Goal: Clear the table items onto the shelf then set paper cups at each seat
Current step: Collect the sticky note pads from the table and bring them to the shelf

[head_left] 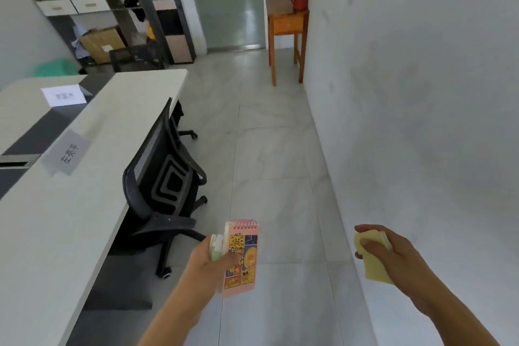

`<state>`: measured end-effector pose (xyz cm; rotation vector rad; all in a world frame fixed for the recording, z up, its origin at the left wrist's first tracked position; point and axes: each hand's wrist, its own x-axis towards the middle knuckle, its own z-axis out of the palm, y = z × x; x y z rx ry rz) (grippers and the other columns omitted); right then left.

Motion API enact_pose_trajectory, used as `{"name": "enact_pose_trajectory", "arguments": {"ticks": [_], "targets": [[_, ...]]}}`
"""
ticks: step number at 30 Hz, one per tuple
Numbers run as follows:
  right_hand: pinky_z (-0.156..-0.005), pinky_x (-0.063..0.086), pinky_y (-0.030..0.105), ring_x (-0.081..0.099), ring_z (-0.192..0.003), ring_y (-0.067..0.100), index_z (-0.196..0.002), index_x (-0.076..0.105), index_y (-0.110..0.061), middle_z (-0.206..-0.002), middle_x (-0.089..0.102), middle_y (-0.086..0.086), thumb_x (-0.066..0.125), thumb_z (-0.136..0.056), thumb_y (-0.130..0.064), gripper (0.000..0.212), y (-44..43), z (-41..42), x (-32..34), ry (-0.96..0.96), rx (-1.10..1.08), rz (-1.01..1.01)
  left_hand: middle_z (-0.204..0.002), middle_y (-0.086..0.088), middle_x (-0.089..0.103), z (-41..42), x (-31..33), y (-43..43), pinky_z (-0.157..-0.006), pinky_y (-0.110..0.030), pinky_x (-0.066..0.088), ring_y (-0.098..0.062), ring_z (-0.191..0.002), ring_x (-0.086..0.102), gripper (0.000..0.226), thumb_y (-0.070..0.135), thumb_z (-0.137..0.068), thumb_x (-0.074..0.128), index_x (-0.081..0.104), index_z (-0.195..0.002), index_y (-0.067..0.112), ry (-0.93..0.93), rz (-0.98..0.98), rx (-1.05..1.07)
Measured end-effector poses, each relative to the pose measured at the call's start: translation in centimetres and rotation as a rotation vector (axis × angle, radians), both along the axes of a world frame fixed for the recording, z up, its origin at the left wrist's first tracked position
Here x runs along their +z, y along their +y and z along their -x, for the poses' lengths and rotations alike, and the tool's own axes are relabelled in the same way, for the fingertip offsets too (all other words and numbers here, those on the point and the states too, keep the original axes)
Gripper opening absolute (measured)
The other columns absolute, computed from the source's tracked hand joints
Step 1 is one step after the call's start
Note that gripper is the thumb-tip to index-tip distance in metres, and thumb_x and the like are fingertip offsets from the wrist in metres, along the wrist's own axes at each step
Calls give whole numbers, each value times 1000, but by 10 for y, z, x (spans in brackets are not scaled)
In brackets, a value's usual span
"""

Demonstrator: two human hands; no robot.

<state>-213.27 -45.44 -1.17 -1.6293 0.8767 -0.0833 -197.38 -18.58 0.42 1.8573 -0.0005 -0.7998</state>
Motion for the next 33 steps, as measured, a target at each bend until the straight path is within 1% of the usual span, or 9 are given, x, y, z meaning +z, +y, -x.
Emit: {"name": "enact_pose_trajectory", "arguments": {"ticks": [2,6,11,15,19,22,25,29,33], "targets": [[-71,51,34,72,-89,21,-104,68,-29,-101,69,4,57,-94,-18,18,-29,-48,6,-12,41,11,-88,-4,77,-34,-2,-17,-60,-24,54,-18,-76,75,15,3,-89,62,62,-100,13,34,9,44],[-69,50,31,73,-87,20,-103,68,-29,-99,70,6,57,-94,-18,18,-76,-142,-1,1,101,11,-87,-8,78,-117,-20,-49,-63,-30,54,-24,-79,75,15,-1,-87,62,63,-99,8,56,-27,112],[-74,51,32,72,-86,21,-104,68,-28,-100,70,7,58,-93,-20,17,-127,-259,-13,68,131,-9,-81,-5,78,-251,-30,-103,-53,-23,51,-16,-69,75,13,0,-89,61,63,-97,10,49,-29,123],[-70,52,27,73,-85,19,-103,69,-30,-98,71,7,59,-93,-22,16,-163,-349,8,54,126,-13,-83,-2,76,-363,-11,-157,-56,-25,51,-16,-72,73,13,1,-89,62,61,-97,11,11,-18,65],[-73,52,31,73,-84,18,-102,69,-31,-97,71,5,59,-93,-20,17,-211,-420,16,37,65,-12,-84,1,77,-453,-1,-217,-65,-29,53,-16,-74,74,13,7,-89,63,61,-100,15,-13,-4,8],[-73,53,32,74,-83,19,-102,70,-29,-100,71,6,60,-93,-20,17,-250,-472,8,53,29,-22,-82,1,77,-513,-5,-261,-59,-26,53,-14,-69,75,13,6,-89,63,61,-99,15,15,-1,-22],[-73,53,33,72,-87,23,-101,70,-28,-96,72,9,60,-93,-19,16,-298,-535,-7,81,51,-22,-86,-1,77,-576,-19,-304,-59,-27,53,-16,-73,75,14,6,-89,63,61,-102,12,22,-40,-18],[-73,50,29,70,-88,22,-105,67,-28,-96,70,8,57,-94,-20,16,-372,-637,-20,90,86,-8,-76,-1,77,-665,-27,-366,-56,-26,50,-17,-69,74,11,3,-90,61,62,-97,11,32,-51,46],[-73,51,28,72,-85,18,-105,66,-29,-102,68,5,57,-94,-21,16,-435,-748,-6,68,149,10,-84,-7,78,-752,-10,-422,-61,-30,52,-24,-78,74,14,4,-89,62,63,-102,9,31,-12,67]]}}
